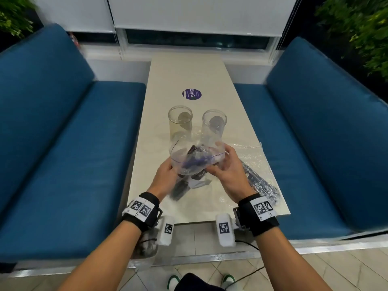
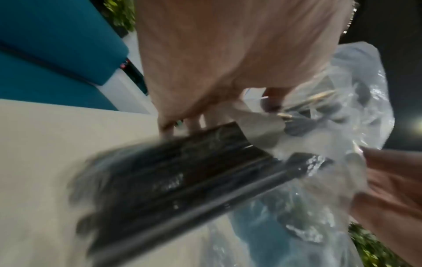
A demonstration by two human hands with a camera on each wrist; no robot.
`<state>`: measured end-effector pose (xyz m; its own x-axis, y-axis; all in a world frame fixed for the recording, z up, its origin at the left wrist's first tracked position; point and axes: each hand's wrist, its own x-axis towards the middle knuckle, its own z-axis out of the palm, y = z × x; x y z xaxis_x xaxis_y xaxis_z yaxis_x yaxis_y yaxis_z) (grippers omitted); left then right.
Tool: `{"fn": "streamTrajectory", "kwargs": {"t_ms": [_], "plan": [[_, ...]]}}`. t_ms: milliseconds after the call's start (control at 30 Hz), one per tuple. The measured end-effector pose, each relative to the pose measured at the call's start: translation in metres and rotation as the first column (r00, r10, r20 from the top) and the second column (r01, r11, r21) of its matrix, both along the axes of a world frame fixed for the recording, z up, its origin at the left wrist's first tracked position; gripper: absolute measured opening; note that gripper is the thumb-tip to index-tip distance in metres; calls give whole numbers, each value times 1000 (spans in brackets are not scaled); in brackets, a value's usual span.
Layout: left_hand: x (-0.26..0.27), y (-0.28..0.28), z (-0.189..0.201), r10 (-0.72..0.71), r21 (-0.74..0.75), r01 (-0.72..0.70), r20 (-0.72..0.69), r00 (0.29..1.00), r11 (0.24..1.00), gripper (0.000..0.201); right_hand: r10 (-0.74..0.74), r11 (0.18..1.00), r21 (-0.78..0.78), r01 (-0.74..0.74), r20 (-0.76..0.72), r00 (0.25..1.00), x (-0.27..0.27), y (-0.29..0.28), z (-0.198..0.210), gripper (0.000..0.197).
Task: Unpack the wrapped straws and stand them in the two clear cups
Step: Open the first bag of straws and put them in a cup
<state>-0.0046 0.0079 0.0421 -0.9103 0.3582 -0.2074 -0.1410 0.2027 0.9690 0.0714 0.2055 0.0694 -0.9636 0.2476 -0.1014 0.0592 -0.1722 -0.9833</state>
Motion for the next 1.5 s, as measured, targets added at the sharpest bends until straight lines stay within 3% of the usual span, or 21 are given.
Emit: {"fn": "streamTrajectory", "kwargs": {"t_ms": [133, 267, 333, 400, 533, 700, 800, 933, 1033, 1133, 1300, 1433, 1500], "plan": [[12, 13, -6, 102, 84, -104, 27, 994, 991, 29, -74, 975, -211, 75, 15, 997, 4, -8, -6, 74], [31, 23, 18, 89, 140, -95, 52, 995, 986, 37, -306, 952, -15, 306, 17, 952, -1, -20, -8, 40], [42, 29, 33, -13, 252, -7, 78, 997, 968, 59, -340, 938, 72, 338, 17, 940, -4, -21, -8, 24], [49, 36, 39, -72, 314, 44, 79, 994, 948, 65, -324, 939, 123, 321, 9, 946, -6, -19, -8, 16], [42, 49, 28, -55, 216, 58, -22, 998, 975, 61, -256, 938, 237, 253, -15, 966, -11, -12, -2, 21], [38, 68, 18, 109, 295, -99, -15, 994, 950, 61, -190, 937, 291, 193, -41, 981, -17, 3, -1, 34], [45, 85, 26, 132, 368, -148, 69, 989, 918, 56, -195, 924, 328, 198, -41, 980, -17, 14, 2, 18], [57, 106, 37, 107, 452, -144, 106, 989, 880, 57, -187, 883, 433, 180, -27, 982, -17, 34, 6, 15], [58, 115, 32, 165, 371, -196, 113, 980, 908, 63, -155, 875, 452, 172, -75, 985, -16, 41, 10, 16], [56, 121, 25, 222, 347, -263, 156, 963, 900, 56, -137, 885, 434, 166, -98, 986, -18, 48, 4, 5], [51, 123, 35, 159, 473, -259, 241, 957, 842, 36, -97, 839, 534, 105, -43, 994, -25, 53, 2, 35], [38, 123, 43, 245, 412, -316, 217, 945, 855, 36, 12, 890, 456, -30, 40, 999, -27, 59, 18, 8], [28, 120, 44, 323, 396, -393, 233, 917, 830, 25, 72, 912, 401, -84, 45, 996, -28, 64, 30, 18]]}}
